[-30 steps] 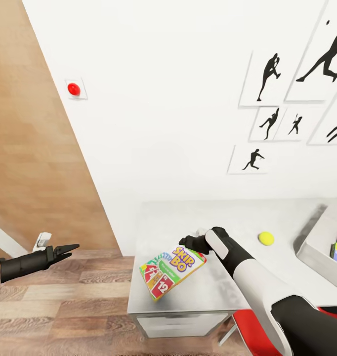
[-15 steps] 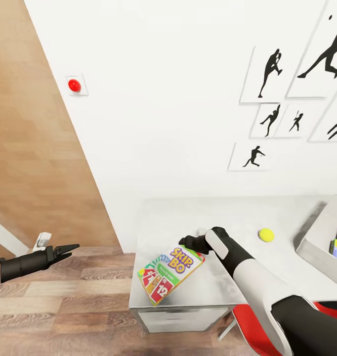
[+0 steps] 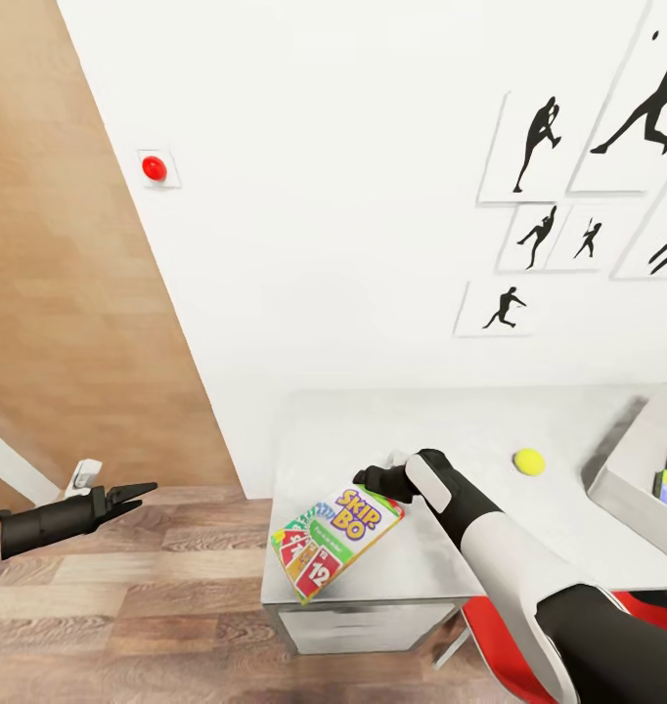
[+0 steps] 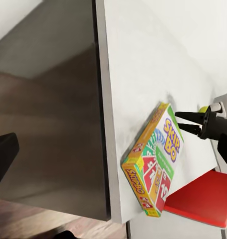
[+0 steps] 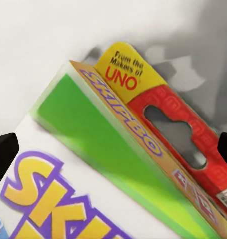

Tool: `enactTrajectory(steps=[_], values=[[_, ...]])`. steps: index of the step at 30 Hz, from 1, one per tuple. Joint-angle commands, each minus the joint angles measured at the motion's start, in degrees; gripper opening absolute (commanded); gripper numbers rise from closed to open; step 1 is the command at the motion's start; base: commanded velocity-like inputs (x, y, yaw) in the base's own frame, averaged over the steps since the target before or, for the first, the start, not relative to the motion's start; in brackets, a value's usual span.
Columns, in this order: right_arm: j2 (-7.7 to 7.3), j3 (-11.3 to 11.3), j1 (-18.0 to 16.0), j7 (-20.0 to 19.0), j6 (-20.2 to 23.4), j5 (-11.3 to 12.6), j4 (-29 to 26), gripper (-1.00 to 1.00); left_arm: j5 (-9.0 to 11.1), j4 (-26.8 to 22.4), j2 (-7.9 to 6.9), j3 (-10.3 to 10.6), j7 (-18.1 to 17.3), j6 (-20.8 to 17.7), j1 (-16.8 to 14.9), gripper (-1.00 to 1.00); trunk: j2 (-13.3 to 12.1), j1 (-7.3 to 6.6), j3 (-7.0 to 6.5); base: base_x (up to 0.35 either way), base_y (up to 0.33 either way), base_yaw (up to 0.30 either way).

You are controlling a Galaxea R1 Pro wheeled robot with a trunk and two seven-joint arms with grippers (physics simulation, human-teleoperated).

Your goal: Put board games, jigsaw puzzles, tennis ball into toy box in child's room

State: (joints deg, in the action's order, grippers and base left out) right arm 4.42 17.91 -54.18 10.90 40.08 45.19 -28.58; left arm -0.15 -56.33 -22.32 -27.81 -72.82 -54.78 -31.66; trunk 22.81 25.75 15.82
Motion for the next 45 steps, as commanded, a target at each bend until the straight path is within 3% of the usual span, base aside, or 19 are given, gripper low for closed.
enactTrajectory(steps=[1,45], values=[[-0.03,0.29,-0.05,0.53,0.08,0.69,-0.07,1.00,-0.03,0.00,0.00,-0.05,-0.22,-0.59,-0.04,1.00,0.11,0.03,0.11,-0.021,0.015,0.000],[0.32,0.36,-0.05,0.49,-0.01,0.60,-0.10,1.00,0.04,0.00,0.00,-0.05,-0.22,-0.59,-0.04,1.00,0.11,0.03,0.11,-0.017,0.070,0.000]])
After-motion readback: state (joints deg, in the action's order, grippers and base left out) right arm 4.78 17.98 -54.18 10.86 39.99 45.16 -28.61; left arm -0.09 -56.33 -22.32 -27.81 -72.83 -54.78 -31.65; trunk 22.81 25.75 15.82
